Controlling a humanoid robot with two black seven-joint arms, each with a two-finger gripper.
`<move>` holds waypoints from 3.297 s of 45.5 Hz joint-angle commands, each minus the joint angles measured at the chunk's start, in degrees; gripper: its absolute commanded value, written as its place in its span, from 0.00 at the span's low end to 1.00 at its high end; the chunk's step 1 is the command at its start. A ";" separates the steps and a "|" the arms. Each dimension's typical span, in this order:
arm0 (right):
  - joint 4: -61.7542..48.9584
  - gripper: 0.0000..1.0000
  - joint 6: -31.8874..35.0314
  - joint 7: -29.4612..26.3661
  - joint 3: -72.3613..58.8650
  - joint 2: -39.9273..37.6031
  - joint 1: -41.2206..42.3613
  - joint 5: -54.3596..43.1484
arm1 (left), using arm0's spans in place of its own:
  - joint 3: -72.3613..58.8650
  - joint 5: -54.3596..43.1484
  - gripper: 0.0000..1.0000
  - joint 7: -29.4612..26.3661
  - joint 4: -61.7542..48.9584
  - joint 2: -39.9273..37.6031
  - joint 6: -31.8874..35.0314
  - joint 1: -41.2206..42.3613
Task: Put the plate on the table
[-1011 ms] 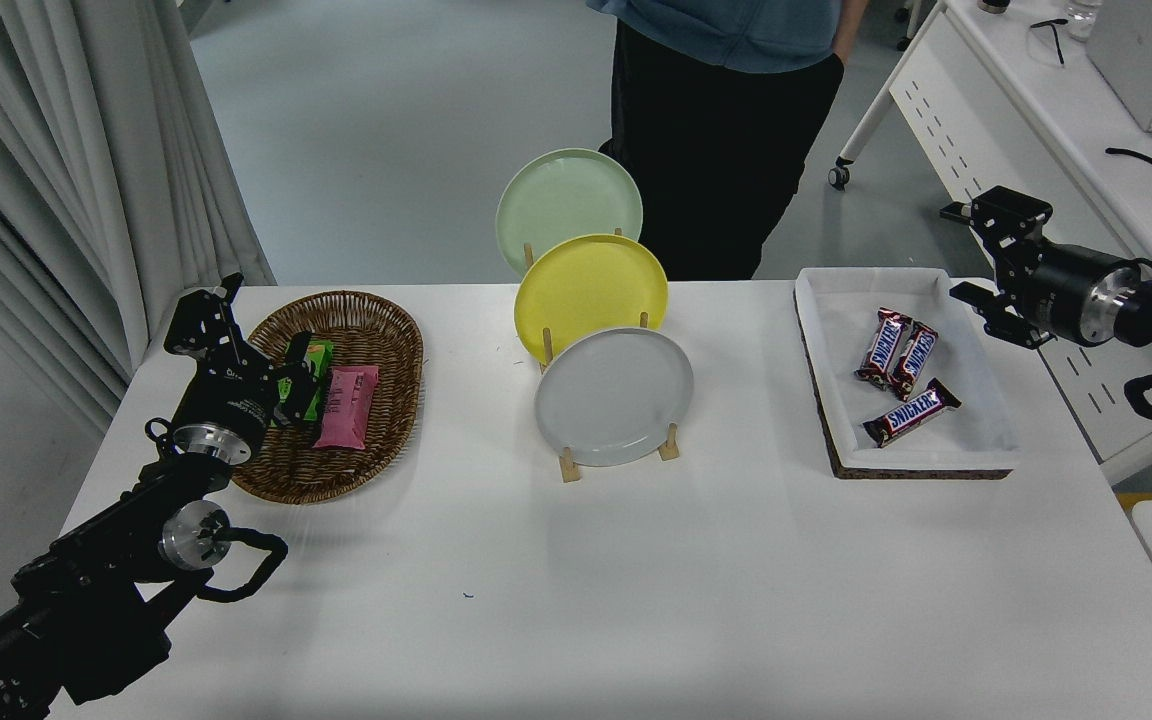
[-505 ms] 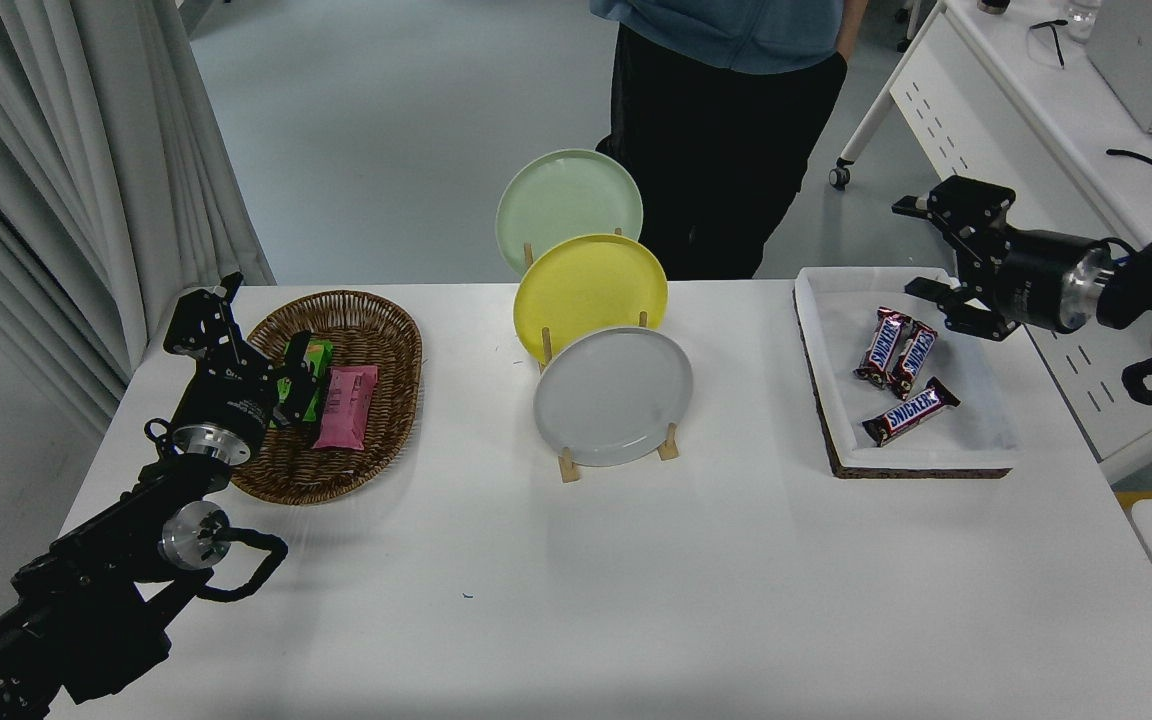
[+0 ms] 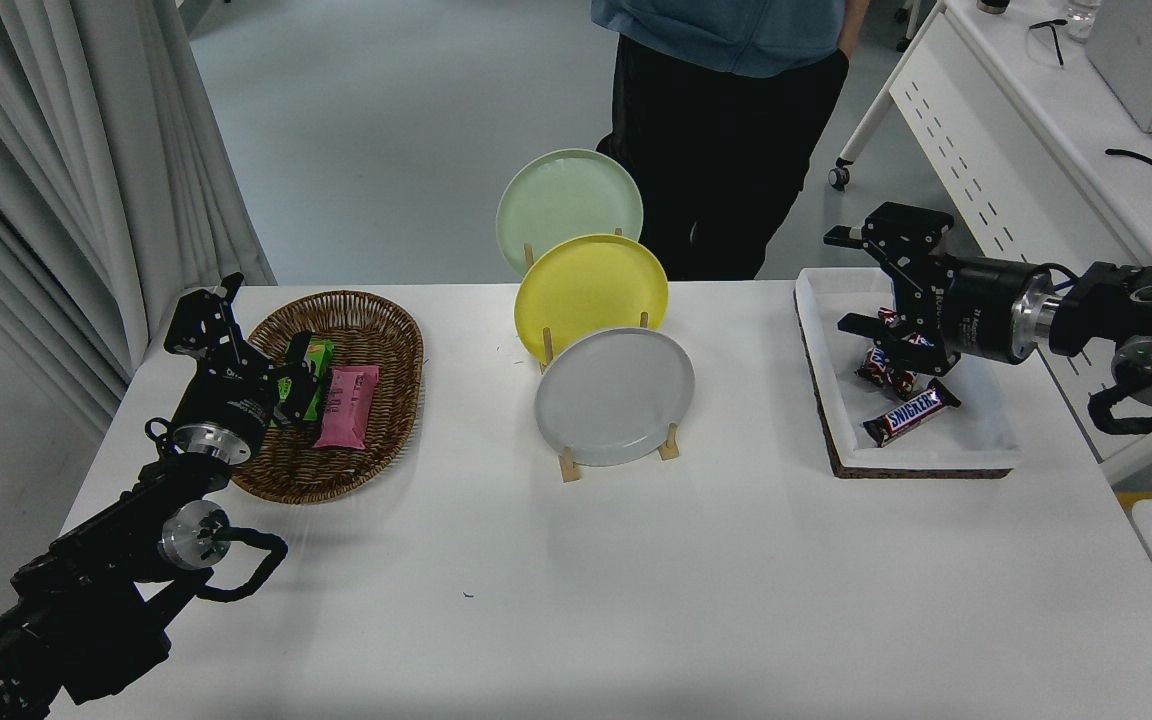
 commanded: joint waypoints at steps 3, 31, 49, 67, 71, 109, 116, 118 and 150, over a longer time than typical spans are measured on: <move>2.87 0.99 -5.32 -0.63 -2.89 1.71 2.32 7.08 | 0.00 0.03 1.00 0.00 0.00 0.00 0.00 0.01; 2.08 0.99 -33.36 -23.66 -0.78 12.08 4.78 28.27 | 0.00 0.03 1.00 0.00 0.00 0.00 0.00 0.01; 1.20 0.99 -32.57 -24.10 6.86 14.97 2.14 22.21 | 0.00 -0.06 1.00 0.00 0.00 0.00 0.00 0.01; -1.70 0.99 -33.36 -26.46 11.95 18.32 -0.67 22.73 | 0.00 0.03 1.00 0.00 0.00 0.00 0.00 0.01; -2.48 0.99 -33.37 -29.81 15.64 19.90 -3.91 22.29 | 0.00 0.03 1.00 0.00 0.00 0.00 0.00 0.01; -14.17 0.99 -31.96 -29.81 28.05 30.62 -9.46 14.29 | 0.00 0.03 1.00 0.00 0.00 0.00 0.00 -0.08; -16.11 0.99 -31.87 -29.90 28.31 33.09 -10.08 14.99 | 0.00 0.03 1.00 0.00 0.00 0.00 0.00 0.01; -16.11 0.99 -31.87 -29.90 28.40 33.17 -10.08 15.87 | 0.00 0.03 1.00 0.00 0.00 0.00 0.00 0.01; -25.07 0.99 -31.96 -29.81 30.59 38.36 -10.08 17.19 | 0.00 0.03 1.00 0.00 0.00 0.00 0.00 0.01</move>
